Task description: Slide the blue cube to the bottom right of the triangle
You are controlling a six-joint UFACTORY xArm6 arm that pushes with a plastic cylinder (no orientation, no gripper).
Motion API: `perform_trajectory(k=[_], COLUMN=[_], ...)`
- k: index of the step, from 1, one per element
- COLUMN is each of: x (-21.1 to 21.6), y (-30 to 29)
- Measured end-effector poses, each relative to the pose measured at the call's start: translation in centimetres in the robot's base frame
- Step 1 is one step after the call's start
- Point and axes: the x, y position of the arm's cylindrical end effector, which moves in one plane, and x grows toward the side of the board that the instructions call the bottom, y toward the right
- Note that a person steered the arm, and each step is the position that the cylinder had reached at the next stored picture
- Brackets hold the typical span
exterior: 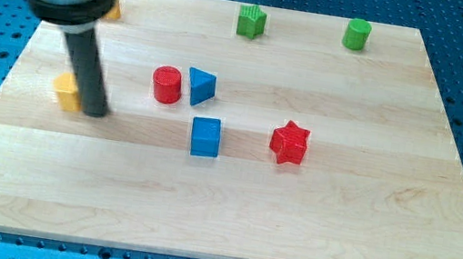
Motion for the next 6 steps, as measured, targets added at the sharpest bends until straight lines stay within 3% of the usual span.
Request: perform_trajectory(k=[1,2,3,5,6], x=[1.0,5.6,10.0,6.9,2.8], y=[-0.7,-0.5,5.8,14.6,19.8])
